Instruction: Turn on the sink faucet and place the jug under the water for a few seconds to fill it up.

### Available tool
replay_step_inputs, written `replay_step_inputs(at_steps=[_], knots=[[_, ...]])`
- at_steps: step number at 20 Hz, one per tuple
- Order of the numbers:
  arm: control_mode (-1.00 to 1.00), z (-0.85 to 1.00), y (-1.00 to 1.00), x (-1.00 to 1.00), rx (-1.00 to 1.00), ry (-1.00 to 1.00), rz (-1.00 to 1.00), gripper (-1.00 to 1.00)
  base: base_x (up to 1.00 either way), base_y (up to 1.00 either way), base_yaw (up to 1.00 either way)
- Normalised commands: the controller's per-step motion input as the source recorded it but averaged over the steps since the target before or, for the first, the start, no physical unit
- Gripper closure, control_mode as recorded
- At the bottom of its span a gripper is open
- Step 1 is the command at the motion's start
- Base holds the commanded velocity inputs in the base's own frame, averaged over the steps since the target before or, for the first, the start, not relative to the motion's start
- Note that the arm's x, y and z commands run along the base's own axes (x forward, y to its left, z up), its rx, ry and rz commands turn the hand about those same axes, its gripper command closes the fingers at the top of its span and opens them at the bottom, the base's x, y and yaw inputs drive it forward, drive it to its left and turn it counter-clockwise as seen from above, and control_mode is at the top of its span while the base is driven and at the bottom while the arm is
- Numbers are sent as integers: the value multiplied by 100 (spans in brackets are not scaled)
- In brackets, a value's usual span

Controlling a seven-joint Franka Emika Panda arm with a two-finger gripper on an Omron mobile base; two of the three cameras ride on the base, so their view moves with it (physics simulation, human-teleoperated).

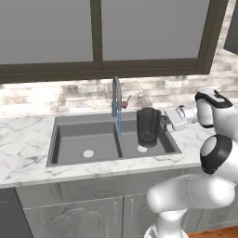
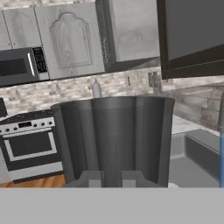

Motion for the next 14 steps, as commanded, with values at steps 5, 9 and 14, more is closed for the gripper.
replay_step_inputs(at_steps=[5, 9, 14], knots=[[-100, -16, 0, 6, 0, 0, 0, 100, 0, 0, 0], [-100, -19, 3, 21, 0, 0, 0, 100, 0, 0, 0], [-100, -27, 15, 30, 0, 0, 0, 100, 0, 0, 0]])
